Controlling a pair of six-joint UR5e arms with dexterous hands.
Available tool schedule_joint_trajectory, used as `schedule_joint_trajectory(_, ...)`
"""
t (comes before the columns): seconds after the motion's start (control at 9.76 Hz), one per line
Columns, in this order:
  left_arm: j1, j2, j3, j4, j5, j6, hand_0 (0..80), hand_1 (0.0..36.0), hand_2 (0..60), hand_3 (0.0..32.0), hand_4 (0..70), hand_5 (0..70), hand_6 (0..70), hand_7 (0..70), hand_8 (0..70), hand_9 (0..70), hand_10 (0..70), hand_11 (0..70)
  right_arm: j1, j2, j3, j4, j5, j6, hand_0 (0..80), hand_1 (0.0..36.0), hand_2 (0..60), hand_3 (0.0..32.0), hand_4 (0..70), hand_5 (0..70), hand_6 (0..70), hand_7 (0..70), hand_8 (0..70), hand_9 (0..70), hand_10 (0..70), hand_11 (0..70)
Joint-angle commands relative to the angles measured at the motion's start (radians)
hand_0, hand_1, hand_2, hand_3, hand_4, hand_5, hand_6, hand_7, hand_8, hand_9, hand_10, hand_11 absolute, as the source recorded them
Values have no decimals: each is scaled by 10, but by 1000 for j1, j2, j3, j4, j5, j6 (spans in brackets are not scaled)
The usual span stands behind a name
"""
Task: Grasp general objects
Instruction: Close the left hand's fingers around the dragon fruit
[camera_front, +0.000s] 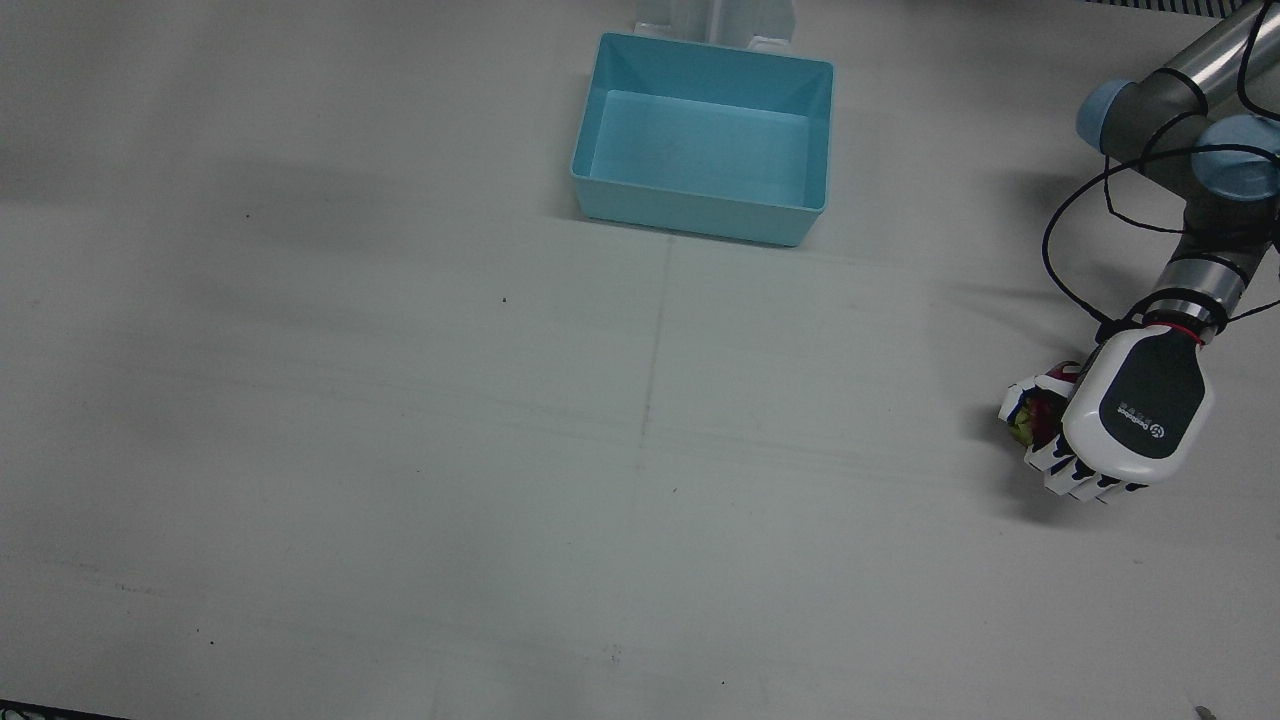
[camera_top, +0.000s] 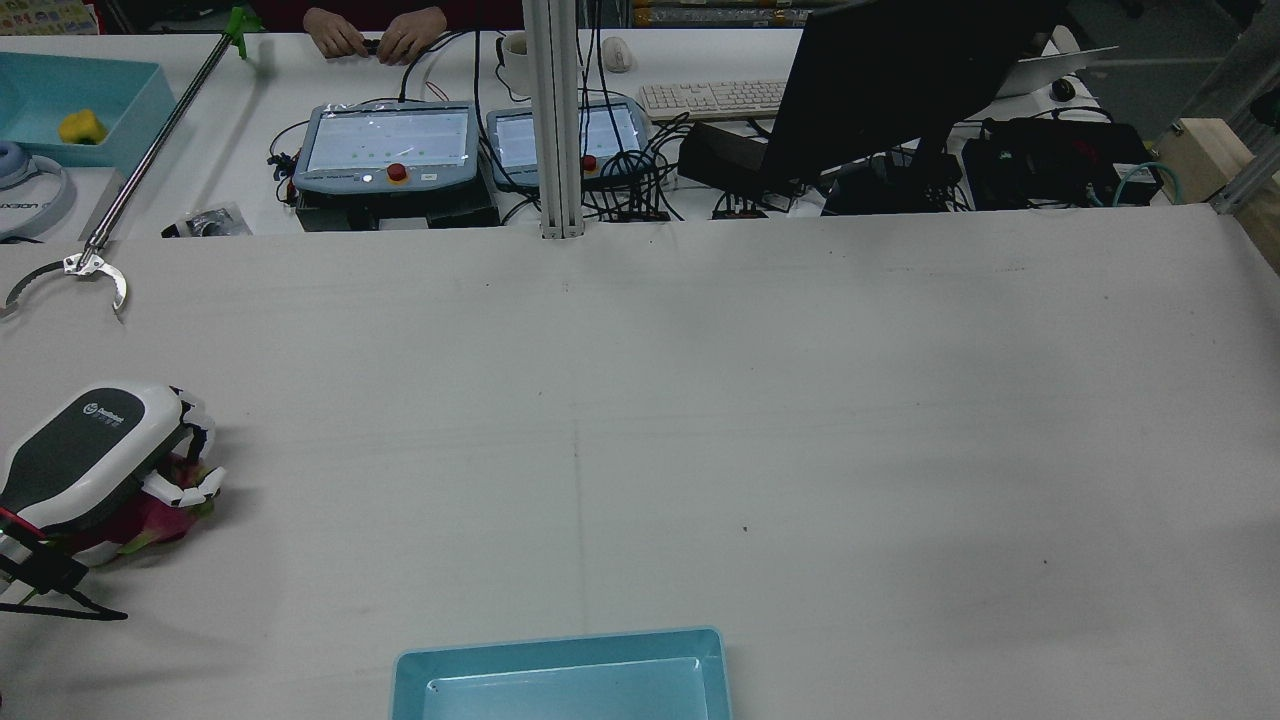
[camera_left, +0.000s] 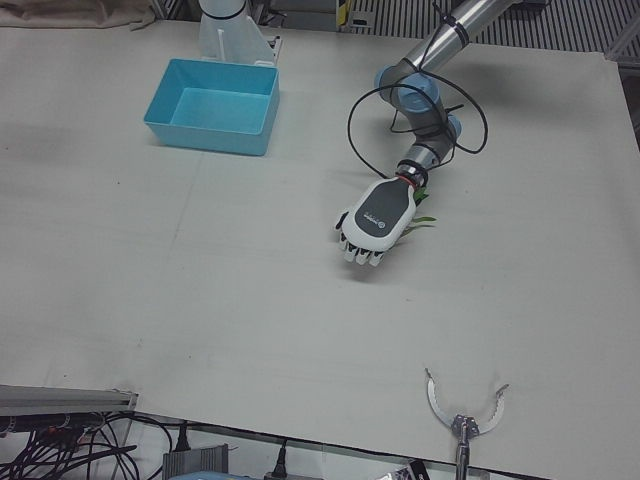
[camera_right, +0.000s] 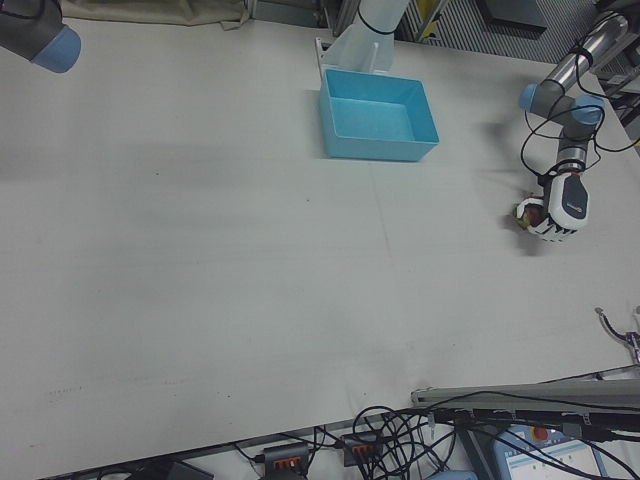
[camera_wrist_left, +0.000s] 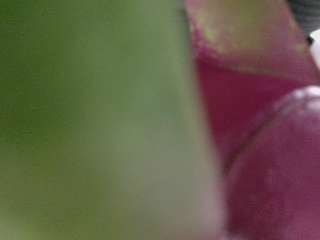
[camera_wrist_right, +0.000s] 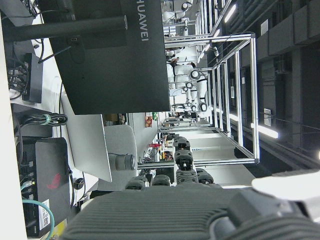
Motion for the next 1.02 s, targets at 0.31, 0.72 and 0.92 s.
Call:
schedule_joint_trajectory(0.31, -10, 40, -59, -47, -16, -1, 344, 44, 600, 0, 700, 583, 700, 700, 700, 700, 700, 700, 0, 0, 1, 0, 0, 0, 0, 0, 0, 0, 0, 0, 0, 0, 0, 0, 0, 0)
schedule_joint_trajectory(0.72, -21, 100, -327, 76, -13, -1, 357, 83, 600, 0, 700, 606, 700, 700, 700, 700, 700, 700, 0, 0, 1, 0, 0, 0, 0, 0, 0, 0, 0, 0, 0, 0, 0, 0, 0, 0)
schedule_joint_trajectory(0.92, -19, 106, -476, 181, -9, -1, 352, 85, 600, 0, 700, 606, 700, 700, 700, 700, 700, 700, 0, 0, 1, 0, 0, 0, 0, 0, 0, 0, 0, 0, 0, 0, 0, 0, 0, 0)
